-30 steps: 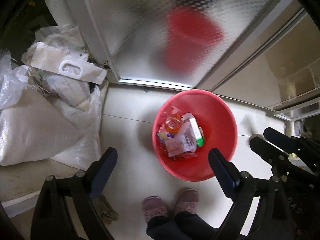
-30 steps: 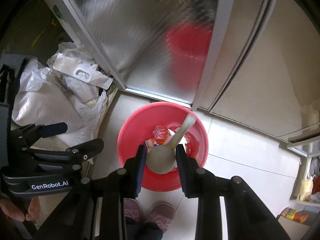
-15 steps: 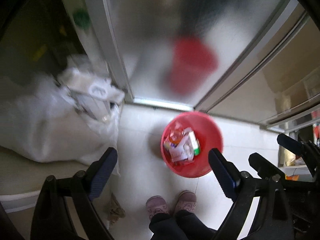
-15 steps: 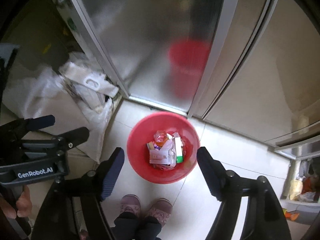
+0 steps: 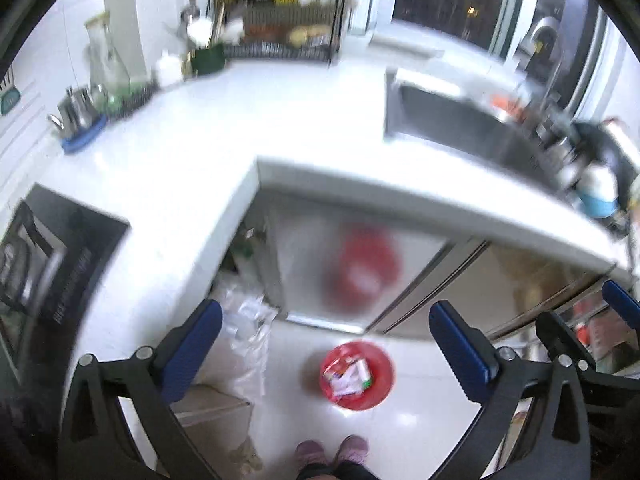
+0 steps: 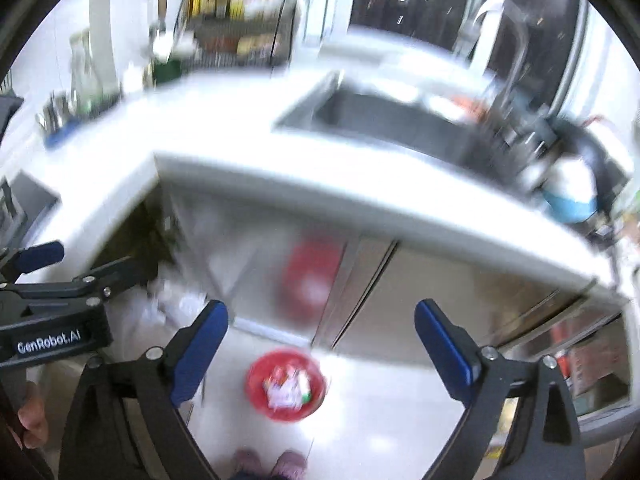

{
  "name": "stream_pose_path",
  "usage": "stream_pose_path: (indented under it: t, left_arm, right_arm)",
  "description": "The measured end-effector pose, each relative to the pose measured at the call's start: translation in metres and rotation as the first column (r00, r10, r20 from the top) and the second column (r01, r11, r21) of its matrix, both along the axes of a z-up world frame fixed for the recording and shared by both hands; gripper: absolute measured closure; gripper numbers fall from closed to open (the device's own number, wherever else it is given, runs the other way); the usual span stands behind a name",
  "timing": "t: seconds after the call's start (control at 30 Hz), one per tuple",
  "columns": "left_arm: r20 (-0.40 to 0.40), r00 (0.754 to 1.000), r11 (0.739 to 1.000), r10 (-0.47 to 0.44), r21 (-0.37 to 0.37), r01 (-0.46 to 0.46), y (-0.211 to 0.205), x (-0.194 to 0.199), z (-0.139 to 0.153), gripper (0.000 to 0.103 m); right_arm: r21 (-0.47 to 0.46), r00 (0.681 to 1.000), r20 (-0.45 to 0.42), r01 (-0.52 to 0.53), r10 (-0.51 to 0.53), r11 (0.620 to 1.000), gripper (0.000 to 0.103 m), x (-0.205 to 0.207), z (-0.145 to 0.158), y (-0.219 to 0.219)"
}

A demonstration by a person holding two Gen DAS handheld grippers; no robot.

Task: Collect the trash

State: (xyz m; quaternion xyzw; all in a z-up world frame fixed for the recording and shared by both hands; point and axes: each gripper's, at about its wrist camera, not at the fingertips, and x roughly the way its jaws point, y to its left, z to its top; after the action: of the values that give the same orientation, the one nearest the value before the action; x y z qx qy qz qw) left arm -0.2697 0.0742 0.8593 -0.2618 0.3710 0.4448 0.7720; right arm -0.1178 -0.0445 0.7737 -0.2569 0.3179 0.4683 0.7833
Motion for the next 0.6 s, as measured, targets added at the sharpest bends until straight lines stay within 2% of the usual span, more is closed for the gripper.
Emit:
stream_pose_path:
  t: [0.13, 0.2, 0.43, 0.6]
  left_arm:
    - [0.006, 1.000, 0.999, -0.025, 0.035, 0.025, -0.017, 0.000, 0.055, 0.000]
    - [0.011, 0.999, 0.998, -0.031, 0.053, 0.031, -0.027, -0.002, 0.079, 0.000]
    - [0.020, 0.998, 0.986, -0.054, 0.156, 0.050, -0.084, -0.008, 0.145, 0.000]
    - [0.023, 1.000, 0.973, 0.001, 0.230, -0.007, -0.135, -0.007, 0.167, 0.000]
  right_arm:
    - [0.079, 1.000, 0.008, 0.016, -0.016, 0.997, 0.001, -0.005, 0.064, -0.015]
    - [0.098, 1.000, 0.000, 0.019, -0.019, 0.995, 0.001, -0.006, 0.082, -0.021]
    - [0.182, 0.998, 0.043, 0.029, -0.038, 0.983, 0.001, -0.008, 0.134, -0.061]
    - [0.234, 0.999, 0.038, -0.011, 0.002, 0.972, 0.000, -0.009, 0.154, -0.094]
